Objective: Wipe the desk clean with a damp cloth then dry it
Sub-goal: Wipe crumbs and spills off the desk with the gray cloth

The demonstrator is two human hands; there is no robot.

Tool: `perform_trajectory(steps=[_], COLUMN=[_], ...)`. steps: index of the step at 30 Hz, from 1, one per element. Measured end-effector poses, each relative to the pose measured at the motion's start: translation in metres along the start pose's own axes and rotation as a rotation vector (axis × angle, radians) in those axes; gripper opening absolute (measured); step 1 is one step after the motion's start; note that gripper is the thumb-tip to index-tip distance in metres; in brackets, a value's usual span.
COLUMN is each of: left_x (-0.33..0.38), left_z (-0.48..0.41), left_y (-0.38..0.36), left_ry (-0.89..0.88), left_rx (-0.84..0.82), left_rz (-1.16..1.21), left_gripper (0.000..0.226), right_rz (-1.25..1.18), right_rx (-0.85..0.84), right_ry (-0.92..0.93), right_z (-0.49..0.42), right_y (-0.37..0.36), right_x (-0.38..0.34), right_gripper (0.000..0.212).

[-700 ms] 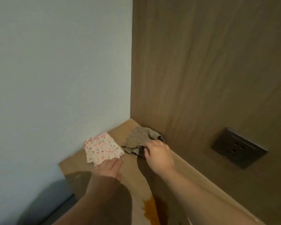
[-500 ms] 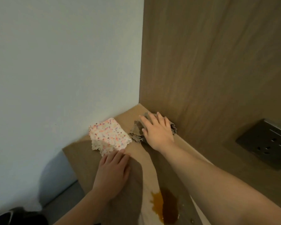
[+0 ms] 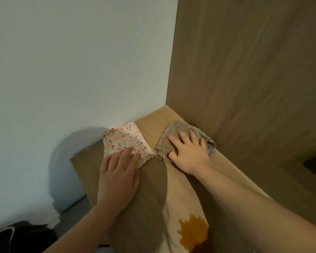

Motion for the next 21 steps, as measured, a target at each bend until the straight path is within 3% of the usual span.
perform_trajectory(steps=[7,13,17,19,21], left_x=[-0.033,-0.053,-0.064,-0.057,-0.039], left_z=[-0.014,-0.029,-0.049,-0.067,-0.095], left_y=[-0.033,-0.021,-0.01,-0.011,-0.009], left_ry=[0.296,0.304,0.544,0.668,0.645], left_rx=[-0.241,-0.146,-0.06,-0.018,0.061], left_rz=[0.056,0.177,0.382,0.486,0.572], left_gripper=[0.049,0.02,0.021,0.023,0.023], right_rz=[-0.032,0.003,0.089,0.123,0.098], right_rx=[0.035,0.078,0.156,0.076,0.048], right_ry=[-0.069,0.11,0.296,0.29,0.266], right_z=[-0.067,-0.036,0.044,0.056,0.056], right_y=[-0.002,0.004,-0.011,-0.02,-0.021], right_x=[-0.033,-0.038,-0.029,-0.023,-0.02], right_gripper=[0.061,0.049,0.046,0.044,0.046])
Point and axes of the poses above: each hand's wrist, its own z-axis away from the middle knuckle, its own y-axis out of the back of the hand, x = y × z, the point moved 8 cm from there along -z, towards the middle knuckle
